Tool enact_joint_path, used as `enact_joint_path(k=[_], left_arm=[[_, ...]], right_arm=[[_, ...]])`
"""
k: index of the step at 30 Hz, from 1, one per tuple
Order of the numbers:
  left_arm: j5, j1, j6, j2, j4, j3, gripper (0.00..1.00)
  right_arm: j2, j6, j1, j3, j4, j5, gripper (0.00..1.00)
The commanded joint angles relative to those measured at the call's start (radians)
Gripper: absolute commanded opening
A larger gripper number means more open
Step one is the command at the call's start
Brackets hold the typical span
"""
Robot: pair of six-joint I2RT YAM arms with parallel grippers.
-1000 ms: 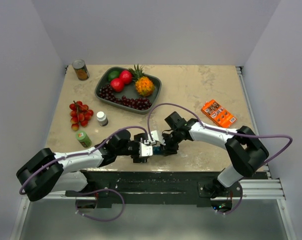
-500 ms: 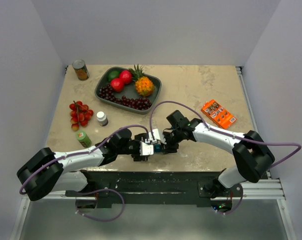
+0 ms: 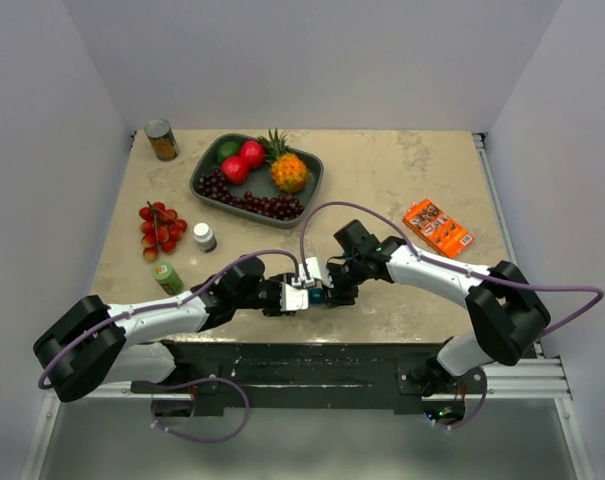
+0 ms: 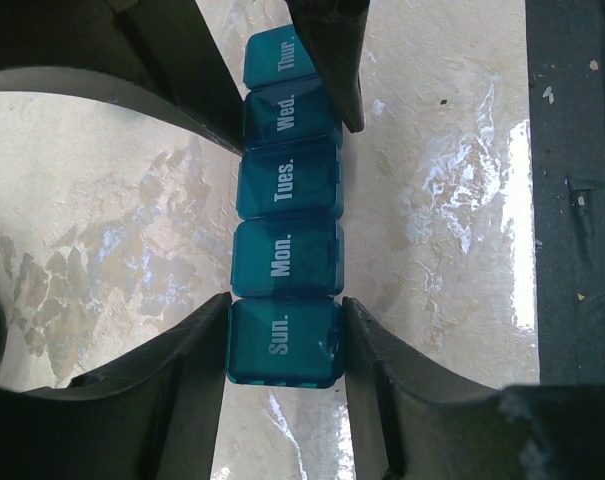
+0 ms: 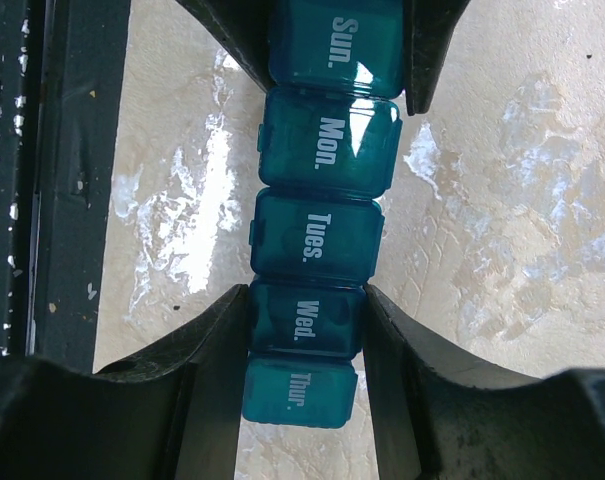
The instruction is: Sort the pills into containers
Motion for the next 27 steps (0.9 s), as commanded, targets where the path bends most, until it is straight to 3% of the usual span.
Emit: enact_joint_path(k=[1, 7, 23, 27], left_arm=[[0.020, 0.004, -0.013, -0.020, 0.006, 0.053, 0.34], [0.080, 0.019, -0.088, -0.016, -0.029, 0.093, 0.20], [0.199, 0.077, -0.234, 0.067, -0.126, 0.188, 0.20], [0.204, 0.080, -0.231, 0.065, -0.129, 0.190, 0.25]], right_arm=[[-0.035, -0.015, -0.002, 0.001, 0.016, -0.012, 0.24], [-0.046, 0.000, 0.000, -0.010, 0.047, 0.019, 0.23], [-0.072, 0.011, -0.002, -0.024, 0.078, 0.042, 0.23], [-0.072, 0.011, -0.002, -0.025, 0.081, 0.045, 0.23]])
